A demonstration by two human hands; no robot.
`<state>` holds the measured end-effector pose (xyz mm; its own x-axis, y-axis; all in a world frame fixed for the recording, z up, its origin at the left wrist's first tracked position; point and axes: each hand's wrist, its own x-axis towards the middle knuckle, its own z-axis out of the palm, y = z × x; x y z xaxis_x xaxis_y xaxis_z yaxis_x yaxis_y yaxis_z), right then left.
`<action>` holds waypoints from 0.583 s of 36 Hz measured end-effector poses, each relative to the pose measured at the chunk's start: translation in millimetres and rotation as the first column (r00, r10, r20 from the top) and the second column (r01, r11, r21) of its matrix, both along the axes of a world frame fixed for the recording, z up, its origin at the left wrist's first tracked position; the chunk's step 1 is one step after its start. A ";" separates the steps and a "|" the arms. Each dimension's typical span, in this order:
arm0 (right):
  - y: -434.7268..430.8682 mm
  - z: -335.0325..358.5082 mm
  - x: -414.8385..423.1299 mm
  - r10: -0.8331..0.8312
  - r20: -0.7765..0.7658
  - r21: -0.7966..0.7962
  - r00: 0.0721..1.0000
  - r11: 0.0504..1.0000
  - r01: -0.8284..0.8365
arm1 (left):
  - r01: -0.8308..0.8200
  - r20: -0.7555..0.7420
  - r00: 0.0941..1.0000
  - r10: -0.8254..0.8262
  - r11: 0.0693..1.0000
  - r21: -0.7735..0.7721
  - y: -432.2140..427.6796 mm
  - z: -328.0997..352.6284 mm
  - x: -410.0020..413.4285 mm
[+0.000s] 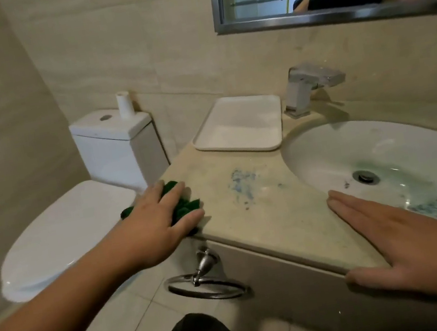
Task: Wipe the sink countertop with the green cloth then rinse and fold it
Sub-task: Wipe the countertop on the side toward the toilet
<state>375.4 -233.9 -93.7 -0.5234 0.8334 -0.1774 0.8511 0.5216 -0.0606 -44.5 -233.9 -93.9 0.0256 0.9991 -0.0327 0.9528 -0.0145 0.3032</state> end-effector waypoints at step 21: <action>2.1 -0.8 1.2 -0.123 -0.062 -0.071 0.990 0.990 0.118 | 0.413 0.079 0.905 -0.419 0.907 0.079 87.6 7.4 207.2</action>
